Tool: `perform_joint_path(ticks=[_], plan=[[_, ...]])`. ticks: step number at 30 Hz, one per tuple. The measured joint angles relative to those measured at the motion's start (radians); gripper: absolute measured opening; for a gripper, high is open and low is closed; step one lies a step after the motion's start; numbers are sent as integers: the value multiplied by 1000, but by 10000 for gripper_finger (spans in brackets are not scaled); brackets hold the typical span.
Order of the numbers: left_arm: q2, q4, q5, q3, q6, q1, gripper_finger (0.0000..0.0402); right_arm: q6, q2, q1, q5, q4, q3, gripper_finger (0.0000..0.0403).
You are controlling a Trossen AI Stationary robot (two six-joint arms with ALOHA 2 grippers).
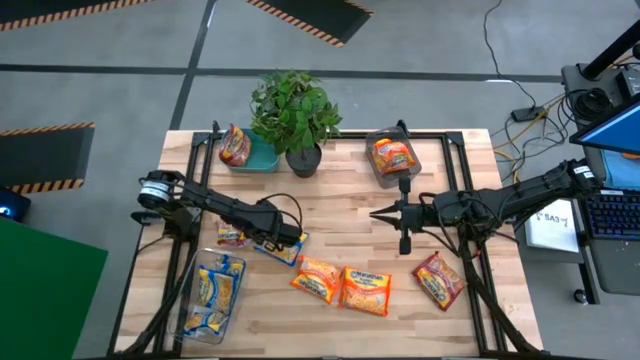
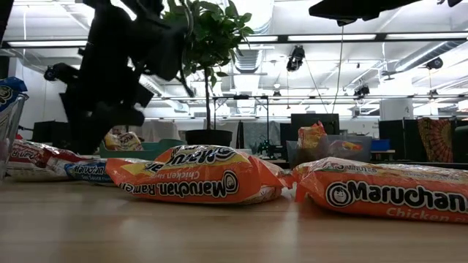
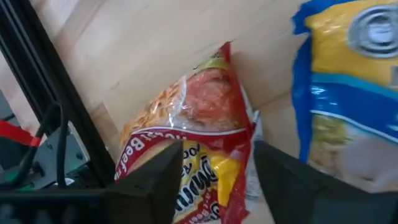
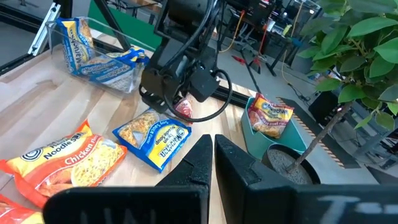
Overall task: Sort Maruchan noodles
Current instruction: Put the red noodle pack into the green bin
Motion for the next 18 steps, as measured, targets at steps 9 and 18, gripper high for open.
perform_joint_path(ticks=[9, 18], plan=[[0, 77, 0, -39, -7, -2, 248, 0, 0, 0, 0, 0, 0, 9], [0, 88, -7, -81, -18, -2, 229, -1, 0, 0, 0, 1, -1, 9]])
